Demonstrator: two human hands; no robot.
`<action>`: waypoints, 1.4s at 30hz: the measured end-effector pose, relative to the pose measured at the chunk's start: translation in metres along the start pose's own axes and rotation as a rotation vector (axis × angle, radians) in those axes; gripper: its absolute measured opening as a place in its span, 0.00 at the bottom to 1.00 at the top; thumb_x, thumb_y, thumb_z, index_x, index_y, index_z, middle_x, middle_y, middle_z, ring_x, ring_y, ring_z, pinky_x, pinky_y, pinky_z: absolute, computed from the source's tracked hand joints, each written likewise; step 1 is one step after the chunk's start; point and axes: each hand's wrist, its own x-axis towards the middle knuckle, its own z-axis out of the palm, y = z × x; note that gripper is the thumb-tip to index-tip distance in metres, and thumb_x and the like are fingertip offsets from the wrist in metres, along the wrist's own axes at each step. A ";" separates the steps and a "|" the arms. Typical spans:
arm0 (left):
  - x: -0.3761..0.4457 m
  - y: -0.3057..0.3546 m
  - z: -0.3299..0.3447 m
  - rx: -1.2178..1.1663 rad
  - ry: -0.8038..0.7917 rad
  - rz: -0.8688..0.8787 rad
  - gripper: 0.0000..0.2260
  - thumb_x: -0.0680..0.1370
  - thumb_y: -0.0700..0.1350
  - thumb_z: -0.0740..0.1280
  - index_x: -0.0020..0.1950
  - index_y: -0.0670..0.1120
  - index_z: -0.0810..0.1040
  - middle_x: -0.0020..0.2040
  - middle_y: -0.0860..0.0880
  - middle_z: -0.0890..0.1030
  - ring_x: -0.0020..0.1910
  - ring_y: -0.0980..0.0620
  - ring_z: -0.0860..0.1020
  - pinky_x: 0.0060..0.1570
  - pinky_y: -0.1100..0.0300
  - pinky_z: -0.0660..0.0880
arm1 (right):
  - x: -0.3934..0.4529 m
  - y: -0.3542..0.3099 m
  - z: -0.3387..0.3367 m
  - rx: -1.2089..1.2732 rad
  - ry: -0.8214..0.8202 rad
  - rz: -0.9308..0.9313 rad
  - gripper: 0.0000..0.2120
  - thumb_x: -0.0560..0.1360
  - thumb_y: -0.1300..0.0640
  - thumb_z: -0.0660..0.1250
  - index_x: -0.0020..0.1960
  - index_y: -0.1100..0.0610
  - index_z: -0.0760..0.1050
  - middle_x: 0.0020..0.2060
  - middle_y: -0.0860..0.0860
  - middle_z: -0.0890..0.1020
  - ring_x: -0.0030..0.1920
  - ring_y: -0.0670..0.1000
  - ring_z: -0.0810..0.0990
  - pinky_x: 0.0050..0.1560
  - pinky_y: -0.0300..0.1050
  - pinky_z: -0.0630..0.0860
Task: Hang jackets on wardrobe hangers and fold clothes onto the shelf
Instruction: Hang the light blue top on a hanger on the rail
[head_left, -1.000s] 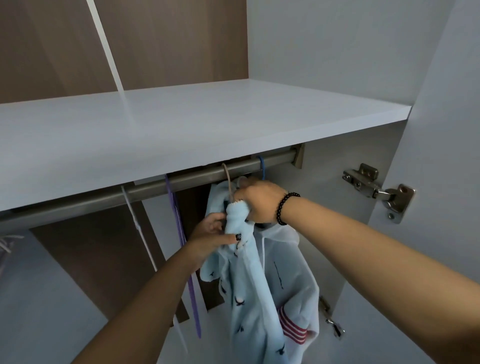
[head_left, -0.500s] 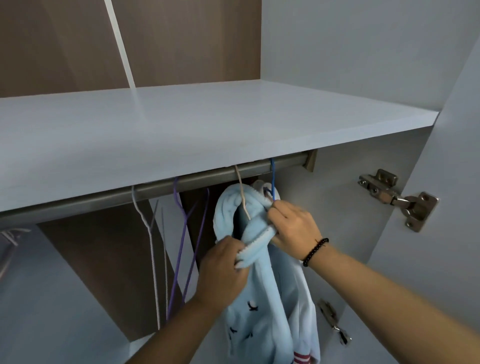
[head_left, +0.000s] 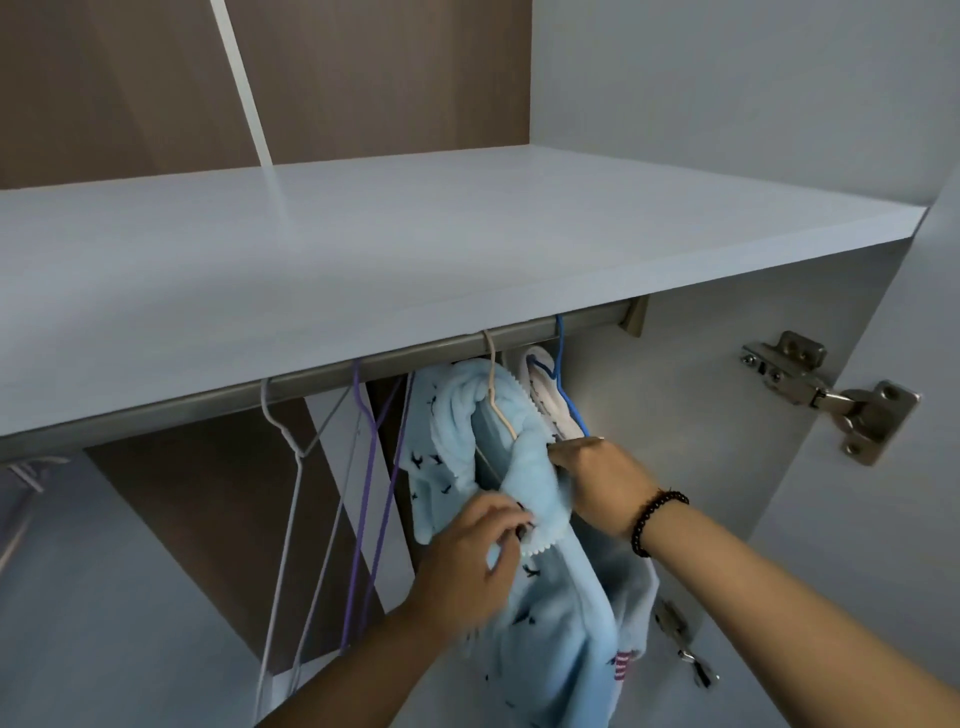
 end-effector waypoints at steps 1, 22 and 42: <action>0.013 -0.001 -0.005 -0.047 0.082 -0.094 0.10 0.77 0.41 0.62 0.56 0.50 0.79 0.56 0.57 0.73 0.52 0.60 0.77 0.50 0.66 0.76 | 0.003 -0.003 -0.006 0.084 -0.037 0.086 0.07 0.72 0.63 0.56 0.37 0.58 0.70 0.38 0.54 0.78 0.42 0.57 0.76 0.40 0.48 0.75; 0.144 -0.074 -0.038 -0.568 0.228 -1.013 0.15 0.79 0.49 0.64 0.59 0.40 0.78 0.60 0.38 0.80 0.56 0.40 0.79 0.56 0.51 0.76 | -0.024 -0.030 0.018 0.665 0.148 0.326 0.21 0.76 0.54 0.65 0.67 0.44 0.68 0.56 0.44 0.79 0.54 0.45 0.78 0.56 0.43 0.75; 0.126 -0.093 -0.011 -0.283 0.121 -0.968 0.13 0.78 0.42 0.62 0.35 0.54 0.70 0.37 0.52 0.74 0.46 0.46 0.75 0.56 0.46 0.76 | -0.017 -0.003 0.001 0.543 0.384 0.531 0.12 0.75 0.61 0.63 0.58 0.50 0.74 0.38 0.39 0.72 0.45 0.27 0.69 0.40 0.22 0.65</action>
